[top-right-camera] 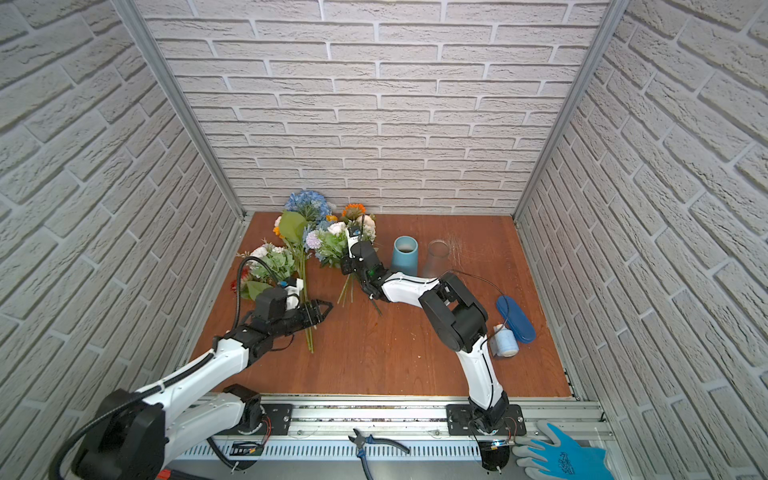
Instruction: Arrange the flowers into the vase
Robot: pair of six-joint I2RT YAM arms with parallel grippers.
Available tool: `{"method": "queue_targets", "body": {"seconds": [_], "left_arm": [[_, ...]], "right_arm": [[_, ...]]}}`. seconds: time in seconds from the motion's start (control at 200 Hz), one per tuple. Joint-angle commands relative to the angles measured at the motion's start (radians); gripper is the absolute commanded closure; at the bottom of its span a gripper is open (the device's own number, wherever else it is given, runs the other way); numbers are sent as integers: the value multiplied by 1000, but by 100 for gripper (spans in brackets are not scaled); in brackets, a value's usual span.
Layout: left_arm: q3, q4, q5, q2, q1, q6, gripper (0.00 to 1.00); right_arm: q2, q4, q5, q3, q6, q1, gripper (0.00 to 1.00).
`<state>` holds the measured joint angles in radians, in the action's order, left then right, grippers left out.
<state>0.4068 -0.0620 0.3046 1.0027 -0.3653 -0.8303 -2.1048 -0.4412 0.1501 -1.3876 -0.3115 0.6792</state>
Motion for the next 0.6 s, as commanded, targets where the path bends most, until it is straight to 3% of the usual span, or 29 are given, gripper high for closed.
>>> {"method": "queue_targets", "body": {"seconds": [0.0,0.045,0.145,0.335,0.595], "left_arm": [[28,33,17,-62,35,10,17],[35,32,10,-71,45,14,17],[38,-4,-7,-53,66,20,18],[53,-176,8,105,82,10,23],[187,-441,46,418,86,9,18]], "right_arm": [[95,-27,-53,26,-14,5,59],[120,-3,-64,47,-25,5,50],[229,108,-88,82,-60,4,42],[309,368,-104,103,-177,7,43],[216,394,-112,86,-290,29,47]]}}
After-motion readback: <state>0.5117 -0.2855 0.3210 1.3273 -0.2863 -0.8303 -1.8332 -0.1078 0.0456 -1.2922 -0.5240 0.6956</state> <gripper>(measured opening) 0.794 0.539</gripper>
